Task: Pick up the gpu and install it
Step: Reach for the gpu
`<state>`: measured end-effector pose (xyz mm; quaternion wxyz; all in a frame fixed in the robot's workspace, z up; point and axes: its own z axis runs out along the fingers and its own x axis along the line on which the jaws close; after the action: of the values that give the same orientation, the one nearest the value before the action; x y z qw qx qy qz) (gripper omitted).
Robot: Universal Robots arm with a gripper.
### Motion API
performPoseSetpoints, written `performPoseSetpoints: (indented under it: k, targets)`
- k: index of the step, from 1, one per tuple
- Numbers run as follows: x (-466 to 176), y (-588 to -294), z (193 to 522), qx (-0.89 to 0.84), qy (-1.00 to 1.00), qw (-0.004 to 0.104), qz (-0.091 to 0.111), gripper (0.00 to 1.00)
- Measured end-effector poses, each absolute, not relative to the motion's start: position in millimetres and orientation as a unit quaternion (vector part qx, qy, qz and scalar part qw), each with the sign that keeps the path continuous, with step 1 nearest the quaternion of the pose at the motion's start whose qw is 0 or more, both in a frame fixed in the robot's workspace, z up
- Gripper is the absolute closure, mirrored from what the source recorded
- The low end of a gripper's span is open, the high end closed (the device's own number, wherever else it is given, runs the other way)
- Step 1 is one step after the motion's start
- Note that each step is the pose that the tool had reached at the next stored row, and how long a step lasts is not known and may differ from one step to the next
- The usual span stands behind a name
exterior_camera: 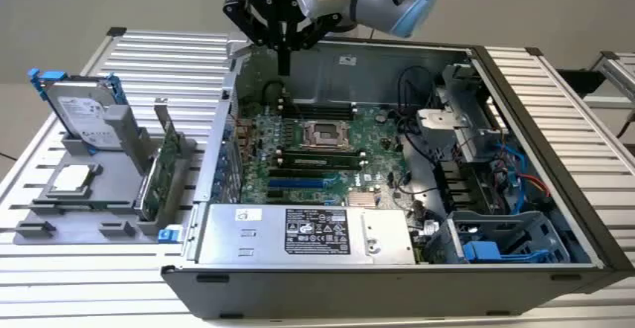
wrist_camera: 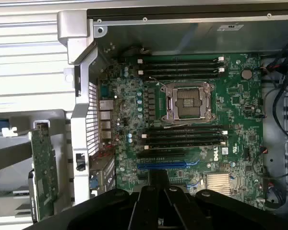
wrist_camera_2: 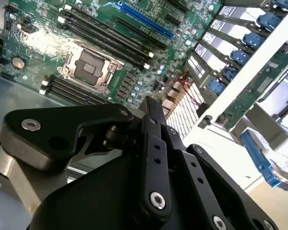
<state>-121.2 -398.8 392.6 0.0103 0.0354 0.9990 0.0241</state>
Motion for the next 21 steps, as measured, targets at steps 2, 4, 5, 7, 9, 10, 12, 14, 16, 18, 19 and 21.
performPoseSetpoints:
  k: [2,4,5,7,9,10,12,14,16,18,19,21]
  targets:
    - [-121,-399,393,0.035,0.999,0.01,0.024,1.0]
    - [-121,-399,393,0.035,0.999,0.01,0.024,1.0]
    - [-121,-399,393,0.035,0.999,0.01,0.024,1.0]
    - [-121,-399,393,0.035,0.999,0.01,0.024,1.0]
    - [-121,-399,393,0.035,0.999,0.01,0.024,1.0]
    - [-121,-399,393,0.035,0.999,0.01,0.024,1.0]
    - [-121,-399,393,0.035,0.999,0.01,0.024,1.0]
    - [-122,-399,393,0.035,0.999,0.01,0.024,1.0]
    - [-125,-399,393,0.035,0.999,0.01,0.024,1.0]
    - [-129,-399,393,0.035,0.999,0.01,0.024,1.0]
    - [-130,-399,393,0.035,0.999,0.01,0.024,1.0]
    - [-133,-399,393,0.035,0.999,0.01,0.024,1.0]
